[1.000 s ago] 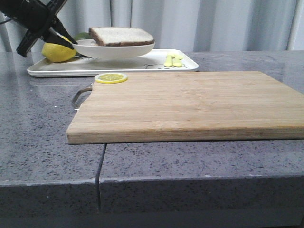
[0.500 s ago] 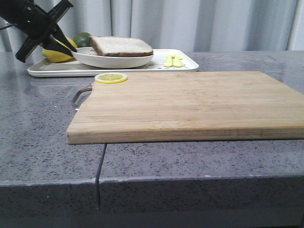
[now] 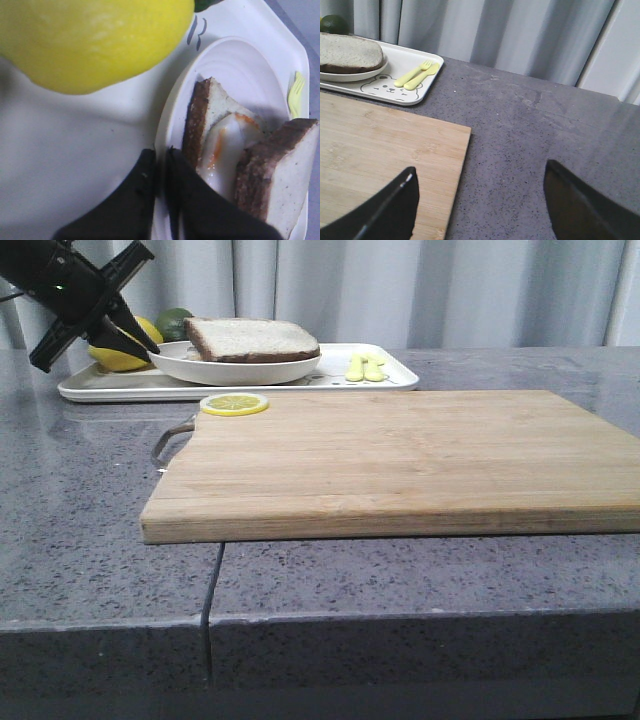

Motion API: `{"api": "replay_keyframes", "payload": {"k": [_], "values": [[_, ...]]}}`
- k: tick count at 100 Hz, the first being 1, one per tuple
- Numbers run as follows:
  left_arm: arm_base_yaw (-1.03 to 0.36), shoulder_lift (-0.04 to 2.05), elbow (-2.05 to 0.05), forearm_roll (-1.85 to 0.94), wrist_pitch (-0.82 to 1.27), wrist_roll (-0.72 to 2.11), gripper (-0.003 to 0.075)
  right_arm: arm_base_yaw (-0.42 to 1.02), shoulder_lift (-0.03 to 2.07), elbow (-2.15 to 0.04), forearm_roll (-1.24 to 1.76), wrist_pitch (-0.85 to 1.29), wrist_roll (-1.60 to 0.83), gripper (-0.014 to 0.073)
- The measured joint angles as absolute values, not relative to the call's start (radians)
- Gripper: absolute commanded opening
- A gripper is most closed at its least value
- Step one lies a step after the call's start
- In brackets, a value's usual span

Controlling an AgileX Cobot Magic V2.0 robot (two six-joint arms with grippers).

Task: Place bread and move sandwich to tray
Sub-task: 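Lower the plate onto the white tray beside the lemon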

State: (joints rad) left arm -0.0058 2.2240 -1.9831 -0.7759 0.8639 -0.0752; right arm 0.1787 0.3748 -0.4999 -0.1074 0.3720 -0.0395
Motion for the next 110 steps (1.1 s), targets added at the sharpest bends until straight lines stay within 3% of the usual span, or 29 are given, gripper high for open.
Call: {"api": "replay_keyframes", "payload": {"k": [86,110], "values": [[-0.023,2.224,-1.983,-0.743,0.845,-0.076,-0.0015,0.179,0.375,-0.500,-0.107,0.364,-0.040,0.0520],[-0.023,2.224,-1.983,-0.739,0.844,-0.078,0.0128,0.179,0.375,-0.500,-0.107,0.357,-0.040,0.0520]]}}
